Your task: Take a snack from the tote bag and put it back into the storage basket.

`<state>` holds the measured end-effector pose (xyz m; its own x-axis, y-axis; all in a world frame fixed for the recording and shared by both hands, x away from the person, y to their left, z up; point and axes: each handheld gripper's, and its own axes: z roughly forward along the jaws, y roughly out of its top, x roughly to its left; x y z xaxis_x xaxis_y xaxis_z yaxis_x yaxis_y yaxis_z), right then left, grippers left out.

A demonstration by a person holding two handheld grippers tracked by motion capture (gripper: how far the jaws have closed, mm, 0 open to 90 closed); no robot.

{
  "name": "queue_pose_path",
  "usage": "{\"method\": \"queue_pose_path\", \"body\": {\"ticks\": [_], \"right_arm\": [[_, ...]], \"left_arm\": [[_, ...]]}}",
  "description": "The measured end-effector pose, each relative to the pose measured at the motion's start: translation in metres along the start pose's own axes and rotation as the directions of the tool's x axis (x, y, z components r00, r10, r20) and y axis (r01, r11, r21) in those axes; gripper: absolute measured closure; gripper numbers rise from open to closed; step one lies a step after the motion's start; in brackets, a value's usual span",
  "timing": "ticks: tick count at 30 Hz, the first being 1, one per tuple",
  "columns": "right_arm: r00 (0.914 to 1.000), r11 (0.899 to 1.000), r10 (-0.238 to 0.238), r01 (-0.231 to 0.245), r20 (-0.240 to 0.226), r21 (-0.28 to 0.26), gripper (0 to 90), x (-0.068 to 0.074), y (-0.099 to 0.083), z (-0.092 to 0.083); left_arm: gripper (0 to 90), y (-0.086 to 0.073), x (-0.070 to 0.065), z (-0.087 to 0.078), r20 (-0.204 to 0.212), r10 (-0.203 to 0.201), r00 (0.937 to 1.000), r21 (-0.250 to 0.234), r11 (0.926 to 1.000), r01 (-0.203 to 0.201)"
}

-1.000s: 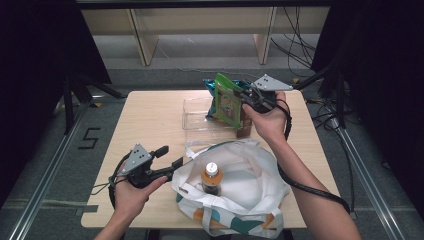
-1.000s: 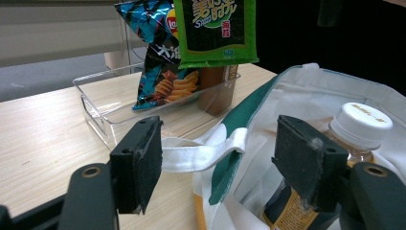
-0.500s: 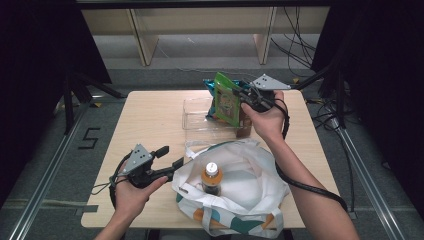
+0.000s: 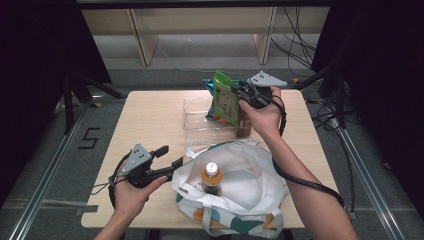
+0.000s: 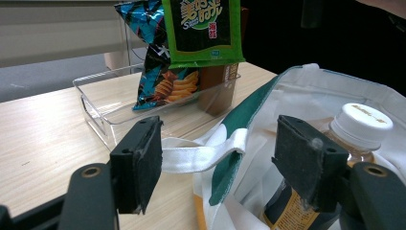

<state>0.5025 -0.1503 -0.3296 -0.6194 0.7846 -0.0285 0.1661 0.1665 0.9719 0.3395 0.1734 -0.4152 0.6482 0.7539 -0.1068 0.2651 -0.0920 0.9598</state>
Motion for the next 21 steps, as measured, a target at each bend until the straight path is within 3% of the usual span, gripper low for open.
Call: {"method": "queue_pose_path", "body": {"ticks": [3,5,6,7,9,10,13,20,21], "right_arm": [[0.9995,0.999,-0.031,0.031,0.005,-0.018,90.0,-0.003,0.0,0.003],[1.0,1.0,0.004,-0.004,0.002,-0.001,90.0,-0.001,0.0,0.003],[0.9993,0.999,-0.035,0.035,0.014,-0.009,90.0,-0.004,-0.001,0.005],[0.9999,1.0,-0.007,0.007,0.008,0.003,90.0,-0.002,-0.001,0.005],[0.9995,1.0,-0.03,0.03,0.009,0.001,90.0,-0.003,-0.002,0.007],[1.0,1.0,-0.006,0.006,0.008,0.003,90.0,-0.002,-0.002,0.008],[0.9995,0.999,-0.031,0.031,0.008,0.007,90.0,-0.003,-0.003,0.011],[1.0,1.0,0.005,-0.005,0.0,0.017,90.0,0.0,-0.004,0.014],[1.0,1.0,-0.006,0.006,0.005,0.007,90.0,-0.001,-0.004,0.015]], "left_arm": [[33.0,0.0,0.0,0.0,0.002,0.001,1.0,0.001,1.0,-0.001],[32.9,0.0,0.0,0.0,0.001,0.002,1.0,0.001,1.0,-0.002],[33.0,0.0,0.0,0.0,0.002,0.002,1.0,0.001,1.0,-0.002],[33.0,0.0,0.0,0.0,0.001,0.002,1.0,0.001,1.0,-0.002],[33.0,0.0,0.0,0.0,0.001,-0.002,1.0,-0.001,1.0,0.002],[32.9,0.0,0.0,0.0,0.001,-0.004,1.0,-0.004,1.0,0.004],[32.9,0.0,0.001,-0.001,0.0,-0.003,1.0,-0.001,1.0,0.003],[32.9,0.0,0.0,0.0,0.001,-0.001,1.0,-0.001,1.0,0.001],[32.9,0.0,0.0,0.0,0.001,0.0,1.0,-0.001,1.0,0.0]]}}
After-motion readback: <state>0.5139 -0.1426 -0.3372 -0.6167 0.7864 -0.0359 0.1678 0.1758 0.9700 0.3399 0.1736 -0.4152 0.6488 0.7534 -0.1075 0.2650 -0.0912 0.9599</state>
